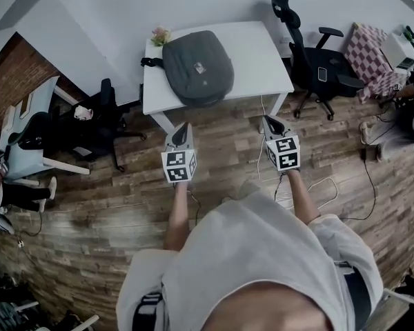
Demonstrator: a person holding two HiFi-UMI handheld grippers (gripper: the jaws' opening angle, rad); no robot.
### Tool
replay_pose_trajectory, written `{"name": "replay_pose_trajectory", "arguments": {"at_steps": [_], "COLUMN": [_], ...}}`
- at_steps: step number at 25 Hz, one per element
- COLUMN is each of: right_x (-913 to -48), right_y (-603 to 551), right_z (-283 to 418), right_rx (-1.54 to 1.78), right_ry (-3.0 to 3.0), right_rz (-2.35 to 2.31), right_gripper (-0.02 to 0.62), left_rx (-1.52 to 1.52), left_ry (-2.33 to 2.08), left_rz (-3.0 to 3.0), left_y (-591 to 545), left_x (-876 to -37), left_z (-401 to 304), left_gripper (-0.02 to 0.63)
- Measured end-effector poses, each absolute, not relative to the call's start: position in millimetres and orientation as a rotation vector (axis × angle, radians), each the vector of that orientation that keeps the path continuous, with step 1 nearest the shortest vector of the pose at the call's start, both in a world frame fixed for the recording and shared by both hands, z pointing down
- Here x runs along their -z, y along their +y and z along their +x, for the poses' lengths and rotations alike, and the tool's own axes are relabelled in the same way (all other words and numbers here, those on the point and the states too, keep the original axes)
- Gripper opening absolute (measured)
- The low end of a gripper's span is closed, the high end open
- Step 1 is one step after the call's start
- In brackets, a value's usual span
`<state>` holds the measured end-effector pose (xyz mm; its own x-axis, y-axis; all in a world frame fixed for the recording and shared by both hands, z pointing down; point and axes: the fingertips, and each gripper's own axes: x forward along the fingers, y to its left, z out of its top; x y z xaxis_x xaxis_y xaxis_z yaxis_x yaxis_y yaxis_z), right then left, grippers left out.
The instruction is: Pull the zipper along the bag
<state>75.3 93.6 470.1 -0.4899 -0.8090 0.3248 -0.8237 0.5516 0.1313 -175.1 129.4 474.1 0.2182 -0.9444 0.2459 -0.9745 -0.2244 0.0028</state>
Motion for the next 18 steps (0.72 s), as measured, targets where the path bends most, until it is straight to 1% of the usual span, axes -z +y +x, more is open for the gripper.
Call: {"name": "replay_pose_trajectory", "arguments": {"at_steps": [9,18], "right_x": [-488,-503], "right_y": [32,-73], "right_z": [62,58], "right_rx": [-0.079,-0.133], "right_ry": [-2.432,-2.436], "right_rz": [1.314,1.295], "right_gripper": [0.014,0.014], "left_rx": [-0.328,-0.399], "left_ry": [-1.814,-1.783], "left_rz": [2.333,2.334], "left_y": [68,-34], "left_x": [-491,-501], "left_z": [-179,-174], "left_gripper": [0.026,0.026]}}
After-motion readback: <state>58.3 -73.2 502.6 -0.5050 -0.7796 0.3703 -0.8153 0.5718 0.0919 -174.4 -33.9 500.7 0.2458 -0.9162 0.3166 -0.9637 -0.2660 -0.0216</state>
